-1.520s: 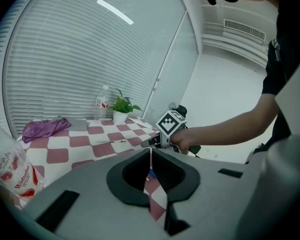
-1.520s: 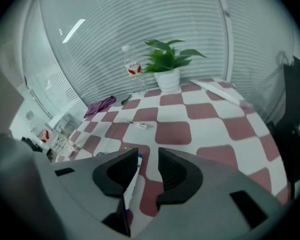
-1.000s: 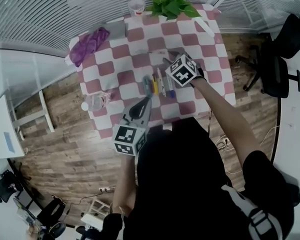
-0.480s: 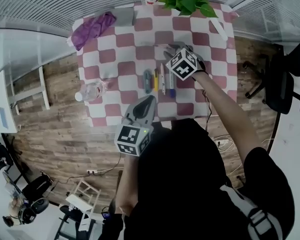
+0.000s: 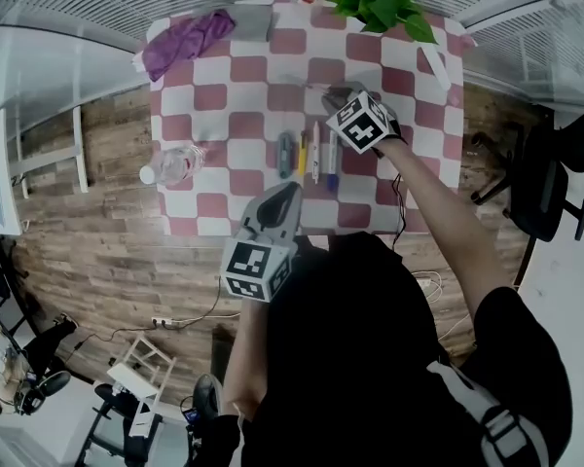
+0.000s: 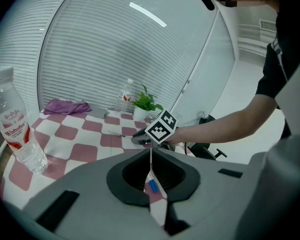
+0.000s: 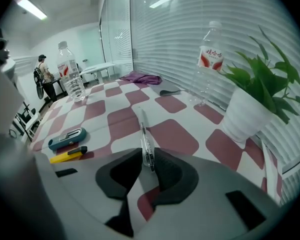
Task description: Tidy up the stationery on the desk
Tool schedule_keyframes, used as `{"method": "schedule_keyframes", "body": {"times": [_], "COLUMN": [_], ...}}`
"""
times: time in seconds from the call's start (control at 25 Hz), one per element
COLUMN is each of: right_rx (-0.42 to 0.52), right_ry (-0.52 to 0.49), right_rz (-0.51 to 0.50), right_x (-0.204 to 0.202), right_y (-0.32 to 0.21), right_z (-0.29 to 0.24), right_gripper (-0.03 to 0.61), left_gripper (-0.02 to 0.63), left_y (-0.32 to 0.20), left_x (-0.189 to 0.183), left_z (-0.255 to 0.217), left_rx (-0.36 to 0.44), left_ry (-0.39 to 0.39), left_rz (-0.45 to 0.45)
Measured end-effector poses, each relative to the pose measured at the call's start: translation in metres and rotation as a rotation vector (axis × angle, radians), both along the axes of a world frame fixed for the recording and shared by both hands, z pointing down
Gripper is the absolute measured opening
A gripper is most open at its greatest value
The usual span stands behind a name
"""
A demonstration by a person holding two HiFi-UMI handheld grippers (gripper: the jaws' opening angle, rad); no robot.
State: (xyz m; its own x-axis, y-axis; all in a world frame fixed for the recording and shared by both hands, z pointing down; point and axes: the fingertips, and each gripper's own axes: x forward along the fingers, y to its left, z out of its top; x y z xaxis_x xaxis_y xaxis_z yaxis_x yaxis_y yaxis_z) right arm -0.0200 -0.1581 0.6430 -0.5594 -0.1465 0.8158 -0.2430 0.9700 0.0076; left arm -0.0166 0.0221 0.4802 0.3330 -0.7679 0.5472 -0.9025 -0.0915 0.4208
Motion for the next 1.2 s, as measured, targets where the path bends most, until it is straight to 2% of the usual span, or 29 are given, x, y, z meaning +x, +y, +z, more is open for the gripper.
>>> {"method": "schedule_keyframes", "body": {"times": [0.4, 0.68, 0.88, 1.2], "right_rx": [0.004, 0.011, 0.001, -0.076], "right_ry": [0.061, 0.073, 0.056, -0.021], "right_rz": [-0.036, 0.047, 0.187, 0.529], "right_x": [0.003, 0.020, 0.044, 0.092], "right_y": [0.008, 0.008, 0.010, 0.041], "right_z": [0.000, -0.010, -0.022, -0.026], "right_gripper": [0.077, 0.077, 0.077, 0.077], "left_gripper": [0.035, 0.035, 0.035, 0.035], "left_y": [-0.002, 0.005, 0.007, 0.014], "left_x": [-0.005, -0.012, -0.012, -0.009], "left_z": [-0.009, -0.012, -0.018, -0.023], "left_rx": [0.019, 0.039, 0.061, 0.097], "left_ry": [-0.007, -0.016, -0.013, -0.010], "left_rz": [0.018, 0.073, 0.142, 0.273]}}
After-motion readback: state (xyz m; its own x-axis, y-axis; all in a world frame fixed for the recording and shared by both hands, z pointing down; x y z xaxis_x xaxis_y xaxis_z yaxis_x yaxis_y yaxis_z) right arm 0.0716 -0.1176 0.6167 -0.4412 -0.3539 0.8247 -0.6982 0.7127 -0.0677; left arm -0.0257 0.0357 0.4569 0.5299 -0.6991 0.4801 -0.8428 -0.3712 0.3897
